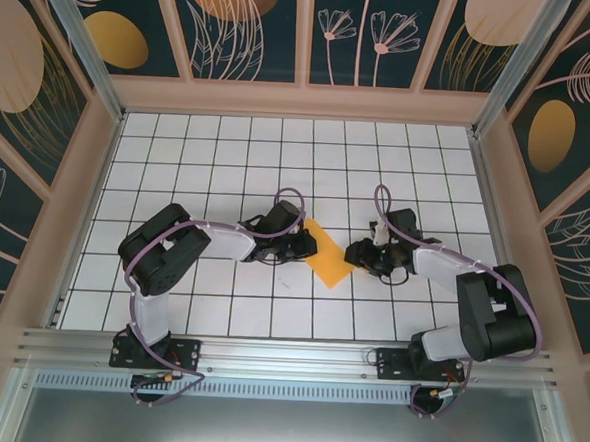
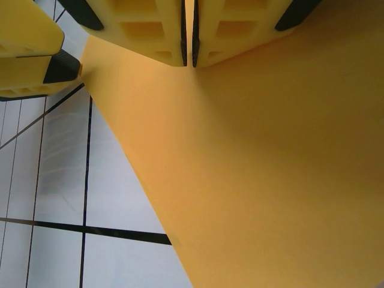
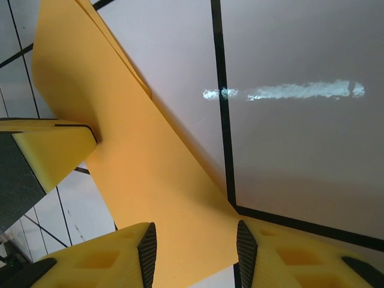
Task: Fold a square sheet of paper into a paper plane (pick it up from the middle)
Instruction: Third fold the triangle at the center of the table.
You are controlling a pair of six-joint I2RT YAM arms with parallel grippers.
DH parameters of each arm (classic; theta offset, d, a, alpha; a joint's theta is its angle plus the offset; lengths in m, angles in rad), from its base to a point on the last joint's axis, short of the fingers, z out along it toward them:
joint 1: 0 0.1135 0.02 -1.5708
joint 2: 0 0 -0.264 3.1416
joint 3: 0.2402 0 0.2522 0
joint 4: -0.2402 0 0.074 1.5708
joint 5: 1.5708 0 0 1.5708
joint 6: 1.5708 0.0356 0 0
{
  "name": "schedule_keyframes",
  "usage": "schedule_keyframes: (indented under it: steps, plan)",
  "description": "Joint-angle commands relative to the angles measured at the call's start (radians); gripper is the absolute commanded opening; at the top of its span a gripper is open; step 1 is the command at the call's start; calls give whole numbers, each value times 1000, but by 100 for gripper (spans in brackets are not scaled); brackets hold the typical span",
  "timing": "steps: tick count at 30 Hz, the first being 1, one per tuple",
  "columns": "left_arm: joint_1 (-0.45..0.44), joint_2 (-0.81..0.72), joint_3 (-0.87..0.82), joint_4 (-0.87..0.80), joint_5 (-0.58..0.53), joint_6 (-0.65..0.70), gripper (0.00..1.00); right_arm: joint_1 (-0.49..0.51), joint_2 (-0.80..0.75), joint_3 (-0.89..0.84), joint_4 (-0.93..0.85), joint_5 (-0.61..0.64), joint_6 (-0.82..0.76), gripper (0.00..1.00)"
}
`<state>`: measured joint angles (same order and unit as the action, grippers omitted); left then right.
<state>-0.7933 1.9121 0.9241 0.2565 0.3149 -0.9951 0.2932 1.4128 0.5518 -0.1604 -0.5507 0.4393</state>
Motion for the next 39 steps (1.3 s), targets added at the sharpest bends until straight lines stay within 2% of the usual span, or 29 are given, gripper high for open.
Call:
schedule_keyframes:
  steps: [1, 6, 9, 10, 13, 19, 25, 34, 39]
  plan:
    - [-5, 22, 18, -34, 8, 26, 16, -8, 2, -15, 7, -49, -27, 43]
    - [-6, 18, 18, -36, 6, 28, 16, -14, -18, -24, 18, 2, -19, 44]
    - [-6, 13, 11, -37, 6, 28, 16, -18, -43, -12, -4, 118, -8, 45]
    - [-5, 15, 9, -35, 6, 28, 16, -21, -54, -11, 8, 123, -8, 46]
    - [-6, 16, 7, -32, 9, 27, 16, -32, -41, -2, 43, 106, 7, 48]
    - [-6, 20, 18, -34, 5, 29, 16, -29, 46, -12, 75, -15, 8, 48]
    - [-4, 20, 25, -40, 4, 30, 16, -28, -17, -54, 92, -94, 23, 43]
    - [-6, 19, 37, -39, 12, 26, 17, -29, -101, -88, 137, -167, 77, 43]
    - [-6, 2, 42, -10, 39, 7, 22, -27, -101, -106, 208, -212, 130, 43]
